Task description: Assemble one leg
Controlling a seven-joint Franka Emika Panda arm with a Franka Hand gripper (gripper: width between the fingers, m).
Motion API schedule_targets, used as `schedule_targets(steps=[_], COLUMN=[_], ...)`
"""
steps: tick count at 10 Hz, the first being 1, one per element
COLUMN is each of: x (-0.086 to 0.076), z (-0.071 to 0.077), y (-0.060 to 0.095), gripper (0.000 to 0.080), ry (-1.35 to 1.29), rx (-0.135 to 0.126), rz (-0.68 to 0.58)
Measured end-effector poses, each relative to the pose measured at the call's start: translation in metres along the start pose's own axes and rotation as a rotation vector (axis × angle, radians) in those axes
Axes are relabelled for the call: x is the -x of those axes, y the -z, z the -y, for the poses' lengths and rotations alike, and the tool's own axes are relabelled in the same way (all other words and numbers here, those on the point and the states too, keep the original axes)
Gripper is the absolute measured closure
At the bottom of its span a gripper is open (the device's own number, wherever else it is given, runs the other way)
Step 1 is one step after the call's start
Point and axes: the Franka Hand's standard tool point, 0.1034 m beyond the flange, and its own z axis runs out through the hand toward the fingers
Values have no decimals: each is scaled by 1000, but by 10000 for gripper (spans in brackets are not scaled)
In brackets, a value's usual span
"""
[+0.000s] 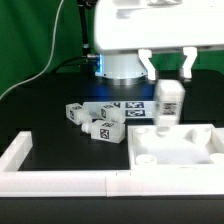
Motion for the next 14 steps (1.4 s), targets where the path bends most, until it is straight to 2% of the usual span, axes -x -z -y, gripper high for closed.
schedule_targets(steps=[1,2,3,4,6,8,11,14], x=[-3,2,2,1,2,-1,2,6], z=[29,55,54,50,48,33,26,33], y=[-3,-5,-4,-4,-6,-10,-15,-19], gripper=[521,521,521,521,521,521,521,521], ry=[-59,-107,-58,-52,-35,1,-7,-1], rx=[-22,-25,4,17,22,47,53,47], rz=[-55,-57,-66,-68,-71,-76,-68,-61])
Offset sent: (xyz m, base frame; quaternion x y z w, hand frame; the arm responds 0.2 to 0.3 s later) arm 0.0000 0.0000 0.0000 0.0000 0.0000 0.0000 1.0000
